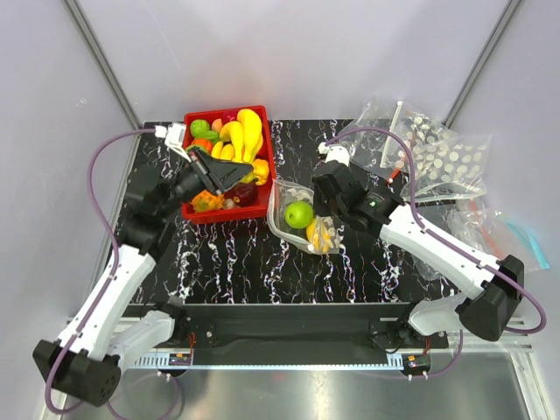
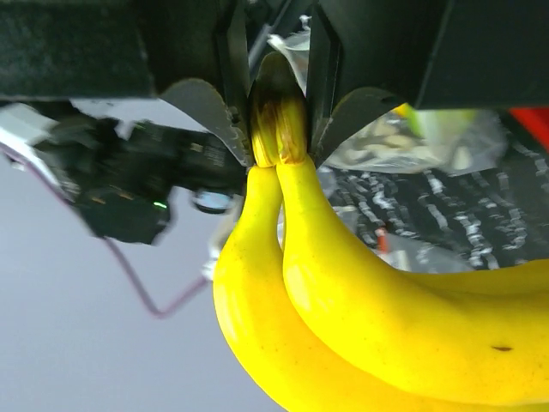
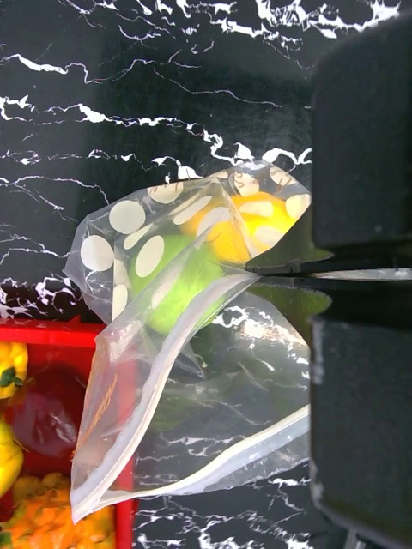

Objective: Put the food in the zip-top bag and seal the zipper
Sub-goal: Place the fake fruit in the zipper food storage bag.

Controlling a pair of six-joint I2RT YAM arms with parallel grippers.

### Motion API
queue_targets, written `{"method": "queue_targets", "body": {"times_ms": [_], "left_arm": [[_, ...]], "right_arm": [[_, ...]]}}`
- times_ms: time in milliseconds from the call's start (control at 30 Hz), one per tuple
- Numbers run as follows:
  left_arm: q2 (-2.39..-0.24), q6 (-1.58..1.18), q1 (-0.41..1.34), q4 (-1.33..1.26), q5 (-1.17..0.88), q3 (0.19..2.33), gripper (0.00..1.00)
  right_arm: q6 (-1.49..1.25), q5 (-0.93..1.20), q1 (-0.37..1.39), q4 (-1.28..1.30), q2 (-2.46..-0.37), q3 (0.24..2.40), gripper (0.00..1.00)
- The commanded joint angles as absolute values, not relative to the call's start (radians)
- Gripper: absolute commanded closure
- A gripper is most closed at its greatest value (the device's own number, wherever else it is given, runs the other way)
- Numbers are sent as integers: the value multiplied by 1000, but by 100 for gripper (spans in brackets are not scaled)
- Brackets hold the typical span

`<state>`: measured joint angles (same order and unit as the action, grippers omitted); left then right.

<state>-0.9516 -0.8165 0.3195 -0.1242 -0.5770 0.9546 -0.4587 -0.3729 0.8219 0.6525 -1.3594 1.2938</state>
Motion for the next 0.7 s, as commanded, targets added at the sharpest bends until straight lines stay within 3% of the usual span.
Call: {"method": "queue_targets", "body": {"times_ms": [0,367,667], "left_arm": [[-873,-977,351,-353,-586,899,76],[-885,-1353,477,-812,-508,670,79],[-907,-1385,583,-900,-430,615,80]], "right_arm": [[-535,-354,787,552,-1351,1284,100],[-659,-365,738,448,-1381,1247,100],[-719,-394,723,410,-1379,1224,100]]}}
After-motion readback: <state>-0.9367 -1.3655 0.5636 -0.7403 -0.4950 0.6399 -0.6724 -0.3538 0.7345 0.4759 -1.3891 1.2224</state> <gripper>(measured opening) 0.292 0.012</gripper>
